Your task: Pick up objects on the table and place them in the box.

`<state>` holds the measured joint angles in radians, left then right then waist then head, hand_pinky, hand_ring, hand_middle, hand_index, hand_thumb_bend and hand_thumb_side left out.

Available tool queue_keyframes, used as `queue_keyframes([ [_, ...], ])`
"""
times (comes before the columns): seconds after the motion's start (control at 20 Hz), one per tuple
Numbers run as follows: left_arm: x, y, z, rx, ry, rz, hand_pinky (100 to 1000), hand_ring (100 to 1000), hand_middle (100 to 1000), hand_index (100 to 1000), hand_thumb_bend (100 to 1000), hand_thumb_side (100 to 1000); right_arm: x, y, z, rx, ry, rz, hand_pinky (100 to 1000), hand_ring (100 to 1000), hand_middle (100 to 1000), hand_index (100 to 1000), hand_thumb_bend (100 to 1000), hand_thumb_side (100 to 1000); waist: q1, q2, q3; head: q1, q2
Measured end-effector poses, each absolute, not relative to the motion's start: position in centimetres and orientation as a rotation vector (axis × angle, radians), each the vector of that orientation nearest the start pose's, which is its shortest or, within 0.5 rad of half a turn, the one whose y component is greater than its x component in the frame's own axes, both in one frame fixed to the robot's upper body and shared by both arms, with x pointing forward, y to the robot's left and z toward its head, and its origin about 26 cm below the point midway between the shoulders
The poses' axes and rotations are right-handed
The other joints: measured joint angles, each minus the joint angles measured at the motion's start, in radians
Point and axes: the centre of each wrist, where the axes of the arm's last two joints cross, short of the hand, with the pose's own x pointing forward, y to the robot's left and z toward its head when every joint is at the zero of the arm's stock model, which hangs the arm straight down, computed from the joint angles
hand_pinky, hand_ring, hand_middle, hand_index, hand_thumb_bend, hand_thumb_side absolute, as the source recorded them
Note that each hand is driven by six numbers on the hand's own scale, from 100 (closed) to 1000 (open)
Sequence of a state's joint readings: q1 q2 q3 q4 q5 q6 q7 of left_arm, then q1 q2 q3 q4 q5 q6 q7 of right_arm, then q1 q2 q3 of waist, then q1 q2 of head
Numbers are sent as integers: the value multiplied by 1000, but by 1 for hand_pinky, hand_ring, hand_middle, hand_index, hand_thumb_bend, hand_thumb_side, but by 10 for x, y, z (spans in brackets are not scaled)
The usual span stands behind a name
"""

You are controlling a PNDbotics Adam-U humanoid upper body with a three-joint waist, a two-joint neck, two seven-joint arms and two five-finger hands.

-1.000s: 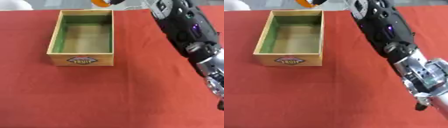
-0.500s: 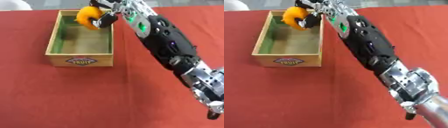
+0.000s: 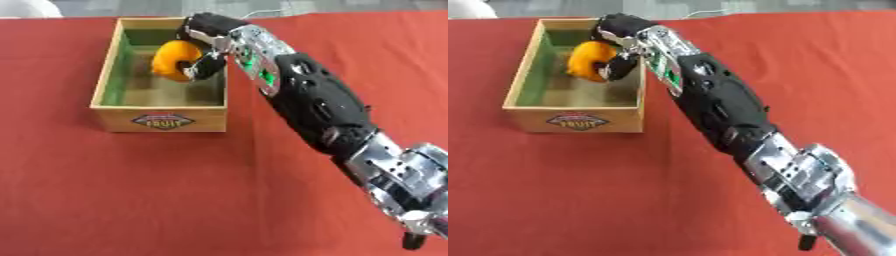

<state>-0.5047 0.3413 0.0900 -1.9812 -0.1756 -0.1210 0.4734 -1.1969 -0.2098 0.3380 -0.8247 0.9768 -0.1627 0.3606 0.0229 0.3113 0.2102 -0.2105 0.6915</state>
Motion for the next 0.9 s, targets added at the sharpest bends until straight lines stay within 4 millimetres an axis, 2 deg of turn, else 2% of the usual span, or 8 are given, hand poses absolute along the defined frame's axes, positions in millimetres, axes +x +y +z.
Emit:
queue_keyframes([
  [0.2,314,264,265,-750,3456,-218,611,651,716,851,146,936,494,-118,228,-879,-1443,1838,838,861,703,880,100,420,0,0,1,-4,0],
  [0.25,314,264,265,-750,3456,-219,610,651,716,851,146,936,495,-118,227,-884,-1425,1846,851,881,738,932,100,539,0,0,2,-4,0],
  [0.35,314,264,265,-750,3456,-219,610,651,716,851,147,936,496,-118,226,-898,-1404,1856,868,910,787,998,100,667,0,0,2,-4,0],
  [0.4,314,264,265,-750,3456,-219,610,651,716,851,147,936,496,-118,226,-907,-1399,1858,874,917,800,1000,133,698,0,0,2,-4,0],
  [0.45,314,264,265,-750,3456,-219,610,651,716,851,147,936,496,-118,227,-918,-1397,1856,895,938,830,1000,296,755,0,0,2,-4,0],
  [0.55,314,264,265,-750,3456,-219,611,651,716,851,146,935,496,-117,229,-946,-1388,1861,906,944,849,1000,426,782,0,0,1,-4,0],
  [0.7,314,264,265,-750,3456,-219,611,651,716,851,147,936,497,-117,233,-979,-1379,1862,912,945,855,1000,489,791,0,0,1,-4,0],
  [0.9,314,264,265,-750,3456,-219,611,651,716,851,147,935,495,-115,244,-1001,-1411,1838,916,946,858,1000,520,788,0,0,-1,-3,0],
])
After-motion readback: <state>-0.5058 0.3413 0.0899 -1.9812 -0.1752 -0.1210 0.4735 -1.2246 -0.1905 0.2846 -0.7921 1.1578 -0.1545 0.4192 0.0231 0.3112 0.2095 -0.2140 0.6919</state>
